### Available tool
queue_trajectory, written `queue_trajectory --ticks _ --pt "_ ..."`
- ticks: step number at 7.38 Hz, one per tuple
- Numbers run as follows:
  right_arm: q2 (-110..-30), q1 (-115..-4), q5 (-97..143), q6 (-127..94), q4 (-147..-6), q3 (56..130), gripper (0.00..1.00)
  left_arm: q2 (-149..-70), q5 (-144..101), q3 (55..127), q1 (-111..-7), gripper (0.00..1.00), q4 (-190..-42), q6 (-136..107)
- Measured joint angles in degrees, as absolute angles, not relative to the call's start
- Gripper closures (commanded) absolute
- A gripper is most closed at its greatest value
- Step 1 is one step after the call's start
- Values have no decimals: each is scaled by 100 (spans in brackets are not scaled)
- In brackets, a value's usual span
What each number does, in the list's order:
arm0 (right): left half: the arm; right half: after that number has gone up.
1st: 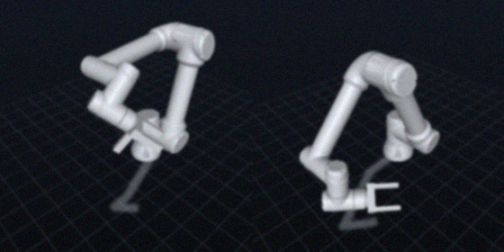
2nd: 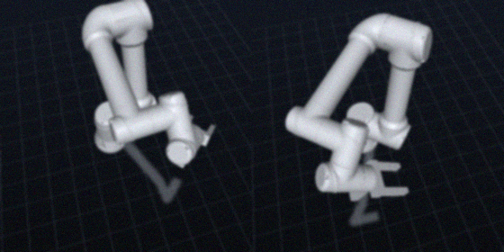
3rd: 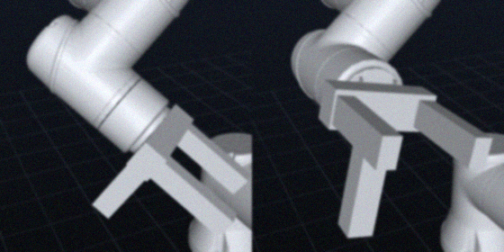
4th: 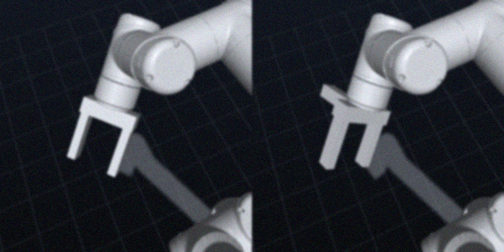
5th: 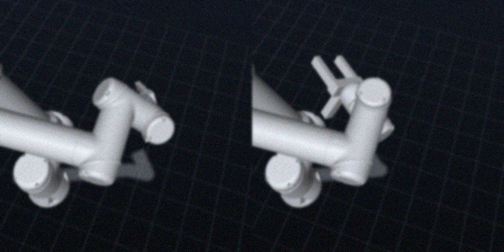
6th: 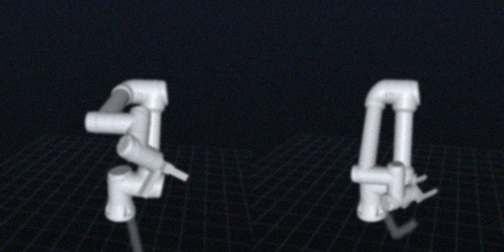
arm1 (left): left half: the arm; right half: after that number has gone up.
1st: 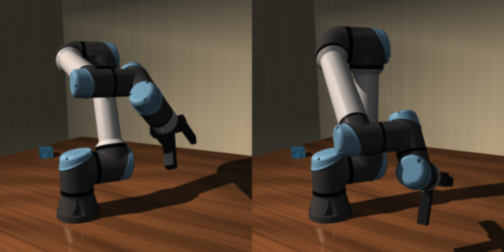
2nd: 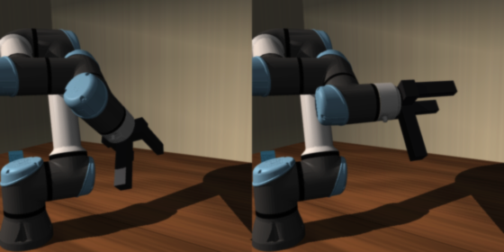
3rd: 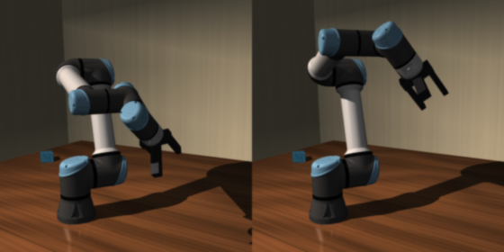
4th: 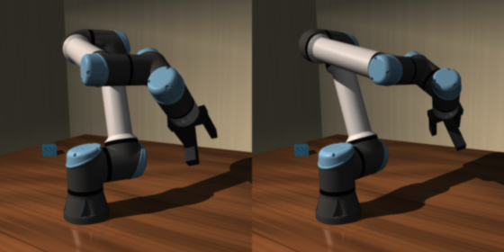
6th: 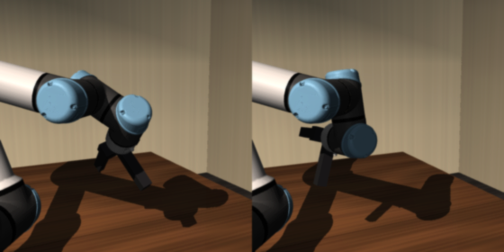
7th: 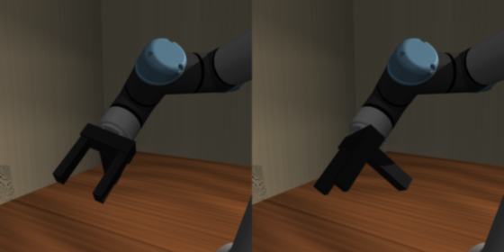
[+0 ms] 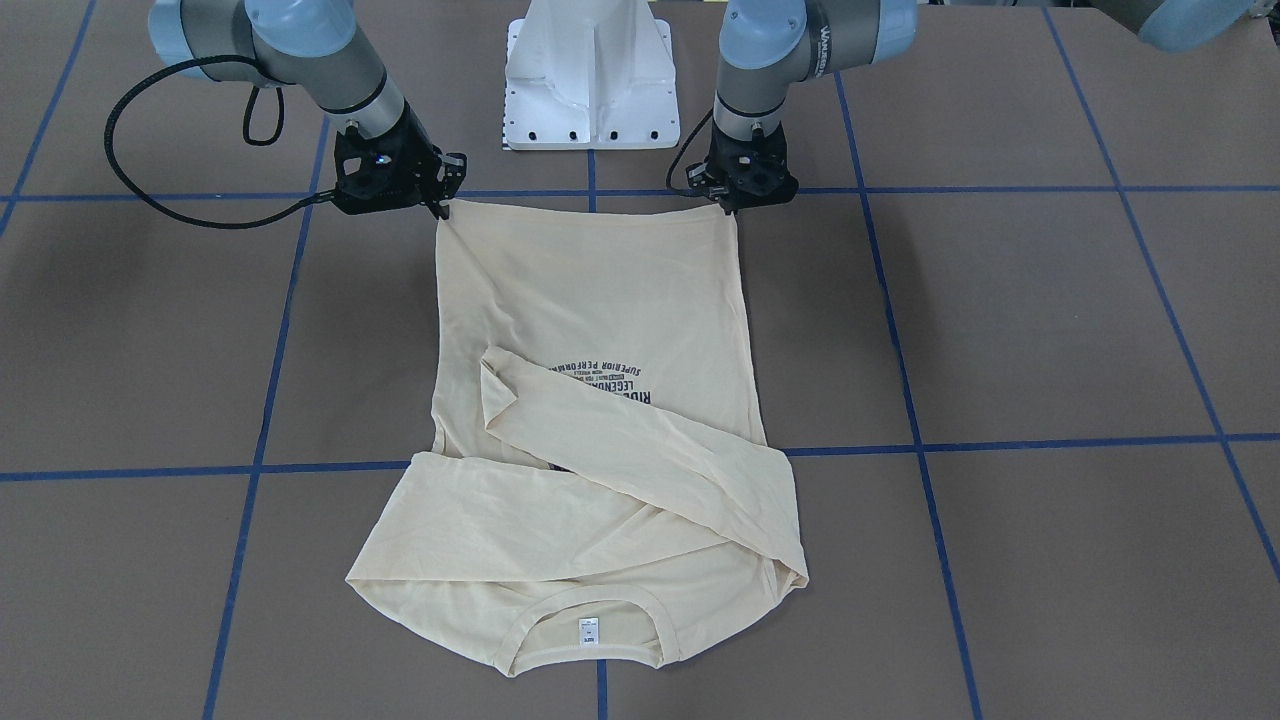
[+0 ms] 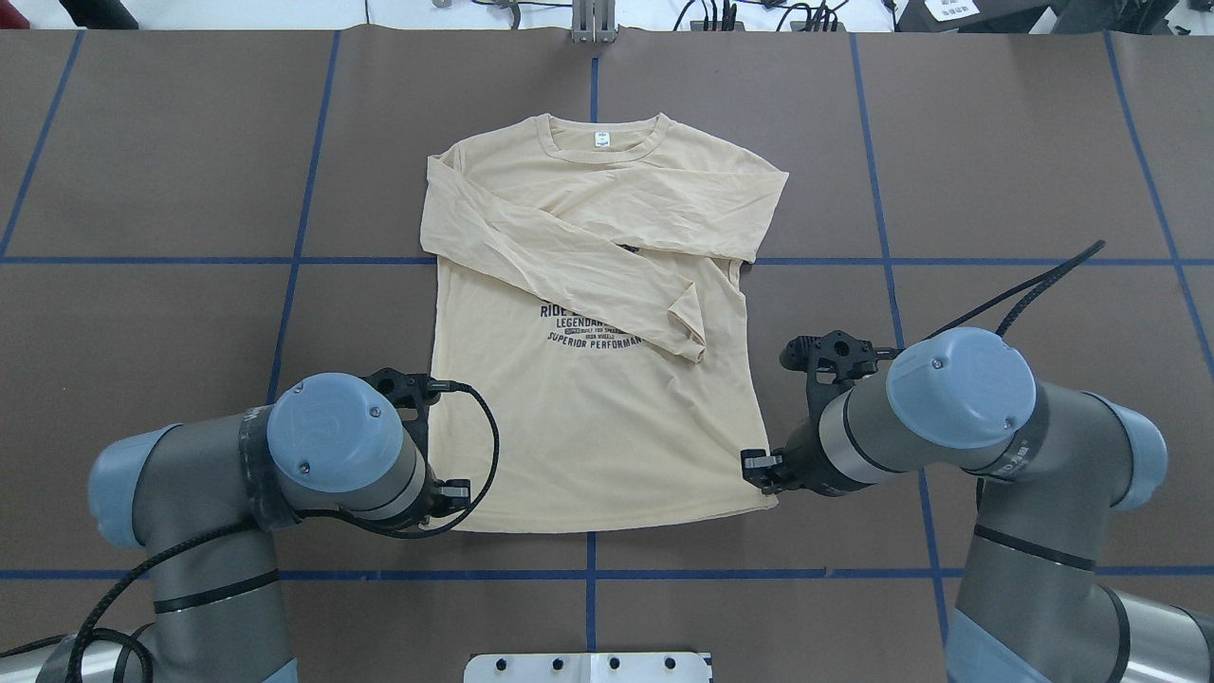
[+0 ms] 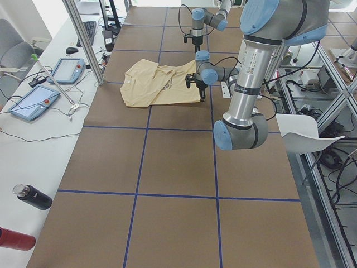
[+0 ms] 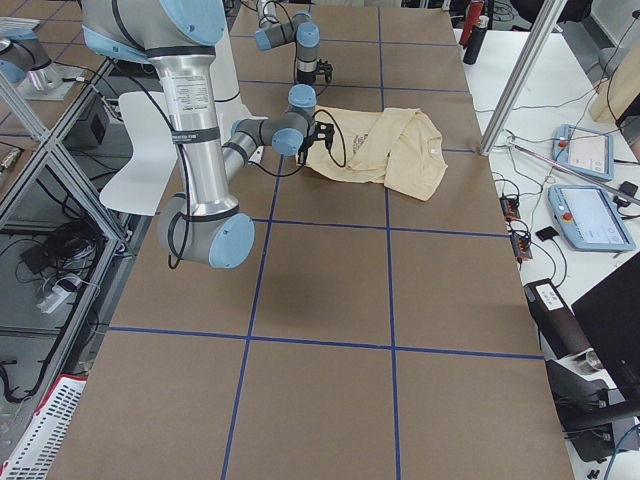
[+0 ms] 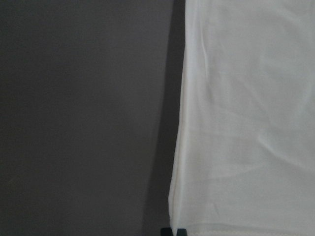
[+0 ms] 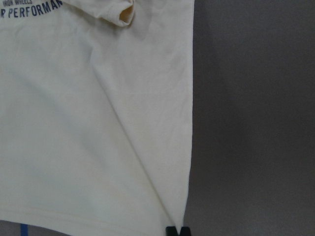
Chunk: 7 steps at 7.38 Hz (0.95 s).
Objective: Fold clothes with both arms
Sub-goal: 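Lift the hem with both grippers and fold it toward the collar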
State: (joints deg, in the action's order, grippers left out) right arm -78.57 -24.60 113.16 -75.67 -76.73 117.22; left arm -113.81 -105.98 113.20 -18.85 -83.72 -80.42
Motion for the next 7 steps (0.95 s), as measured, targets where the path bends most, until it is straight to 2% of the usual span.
queue_trajectory --ticks 4,7 --pt "-8554 -2498 12184 -7573 -7673 12486 100 -11341 -10714 11895 -1401 100 -8305 -8031" --pt "-8775 -2702 12768 -7543 -7643 12622 100 -10981 -10778 12497 -1088 100 -8297 -8031"
